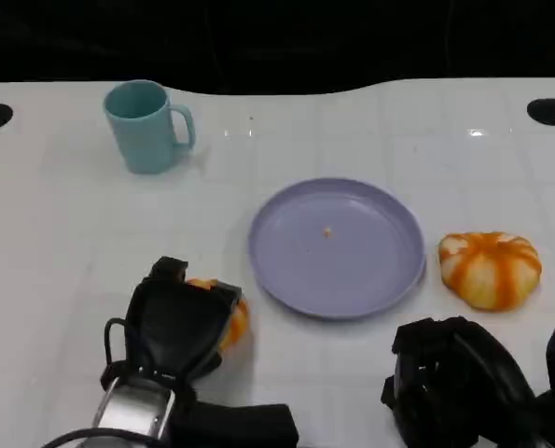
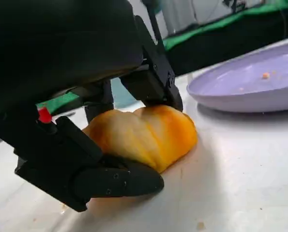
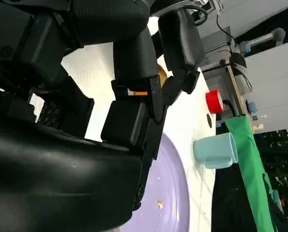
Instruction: Grasp the bread from the table and place it into the plate.
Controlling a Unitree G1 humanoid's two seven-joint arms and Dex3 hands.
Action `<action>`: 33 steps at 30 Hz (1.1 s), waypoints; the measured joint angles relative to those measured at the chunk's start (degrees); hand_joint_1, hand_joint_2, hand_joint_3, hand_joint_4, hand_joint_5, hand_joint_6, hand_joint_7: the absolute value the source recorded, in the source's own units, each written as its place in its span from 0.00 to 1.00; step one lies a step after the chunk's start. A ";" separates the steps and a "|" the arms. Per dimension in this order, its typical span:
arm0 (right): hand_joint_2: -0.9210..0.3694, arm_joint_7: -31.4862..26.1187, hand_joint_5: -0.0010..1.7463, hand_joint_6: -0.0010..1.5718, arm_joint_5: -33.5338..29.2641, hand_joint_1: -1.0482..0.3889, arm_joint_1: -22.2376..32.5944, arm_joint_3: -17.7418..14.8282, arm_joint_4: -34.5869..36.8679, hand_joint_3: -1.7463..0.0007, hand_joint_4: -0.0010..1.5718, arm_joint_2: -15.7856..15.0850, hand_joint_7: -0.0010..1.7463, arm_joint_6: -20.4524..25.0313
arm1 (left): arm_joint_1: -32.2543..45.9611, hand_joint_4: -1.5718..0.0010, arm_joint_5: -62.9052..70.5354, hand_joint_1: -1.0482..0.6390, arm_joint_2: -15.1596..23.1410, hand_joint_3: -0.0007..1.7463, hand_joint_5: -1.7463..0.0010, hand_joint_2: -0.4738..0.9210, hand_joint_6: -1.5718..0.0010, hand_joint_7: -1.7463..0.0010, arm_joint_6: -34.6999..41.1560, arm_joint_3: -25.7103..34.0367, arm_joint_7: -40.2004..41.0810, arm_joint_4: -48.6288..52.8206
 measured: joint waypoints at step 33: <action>0.71 -0.58 0.78 1.00 -0.15 0.00 1.77 -0.01 -1.97 0.18 0.97 -0.27 0.56 0.19 | -3.70 0.32 -11.11 0.54 0.53 0.90 0.00 0.57 0.47 0.00 -9.69 1.63 27.93 10.29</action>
